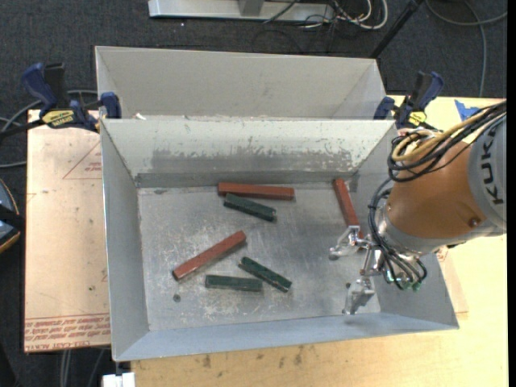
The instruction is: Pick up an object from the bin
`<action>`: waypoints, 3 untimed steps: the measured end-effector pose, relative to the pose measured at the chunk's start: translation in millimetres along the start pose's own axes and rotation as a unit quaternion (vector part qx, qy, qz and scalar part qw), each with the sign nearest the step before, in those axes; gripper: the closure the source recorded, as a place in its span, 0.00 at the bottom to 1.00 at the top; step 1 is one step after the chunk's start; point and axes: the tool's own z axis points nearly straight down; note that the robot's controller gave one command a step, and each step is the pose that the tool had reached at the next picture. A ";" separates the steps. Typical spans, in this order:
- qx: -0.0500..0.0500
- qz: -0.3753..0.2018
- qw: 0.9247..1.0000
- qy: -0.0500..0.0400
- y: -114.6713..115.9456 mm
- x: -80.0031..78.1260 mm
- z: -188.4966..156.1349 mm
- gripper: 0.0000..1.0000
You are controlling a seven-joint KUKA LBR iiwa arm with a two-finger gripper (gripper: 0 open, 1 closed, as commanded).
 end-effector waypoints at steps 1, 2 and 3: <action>0.000 -0.001 1.000 -0.004 0.2 -2.0 -3.5 0.00; 0.002 -0.035 0.999 -0.006 23.2 -17.9 19.7 0.00; 0.002 -0.053 0.999 -0.003 67.5 -47.3 51.8 0.00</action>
Offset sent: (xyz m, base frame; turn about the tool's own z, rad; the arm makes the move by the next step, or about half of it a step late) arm 0.0327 0.0566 -0.0519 -0.1600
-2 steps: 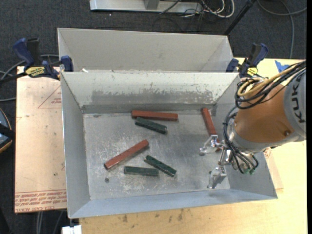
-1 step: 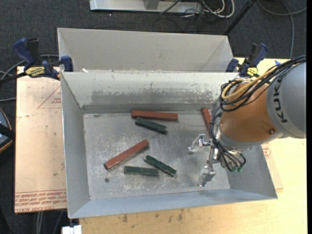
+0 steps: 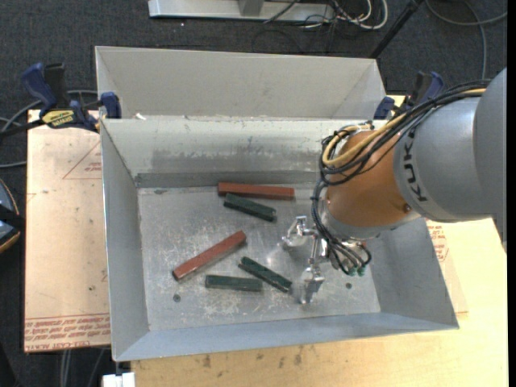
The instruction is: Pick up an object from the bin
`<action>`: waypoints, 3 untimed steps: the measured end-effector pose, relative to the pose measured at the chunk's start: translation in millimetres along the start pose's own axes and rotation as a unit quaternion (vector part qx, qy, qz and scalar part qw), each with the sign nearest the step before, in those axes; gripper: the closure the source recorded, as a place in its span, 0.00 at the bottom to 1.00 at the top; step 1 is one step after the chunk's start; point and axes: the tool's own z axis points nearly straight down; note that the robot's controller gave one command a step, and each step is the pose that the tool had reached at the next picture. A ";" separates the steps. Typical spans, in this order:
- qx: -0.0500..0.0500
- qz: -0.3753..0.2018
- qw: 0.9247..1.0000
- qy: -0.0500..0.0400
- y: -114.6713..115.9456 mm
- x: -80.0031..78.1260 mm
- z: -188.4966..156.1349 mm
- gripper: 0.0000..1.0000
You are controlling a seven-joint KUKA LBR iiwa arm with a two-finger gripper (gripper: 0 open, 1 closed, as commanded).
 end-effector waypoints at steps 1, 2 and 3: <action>-0.002 0.110 0.994 -0.005 44.9 35.8 -5.0 1.00; -0.002 0.110 0.994 -0.005 44.9 35.8 -5.0 1.00; -0.001 0.103 0.995 -0.001 36.0 15.6 -141.4 1.00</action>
Offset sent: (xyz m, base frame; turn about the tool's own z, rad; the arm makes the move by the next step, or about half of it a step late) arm 0.0000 0.0000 0.0000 0.0000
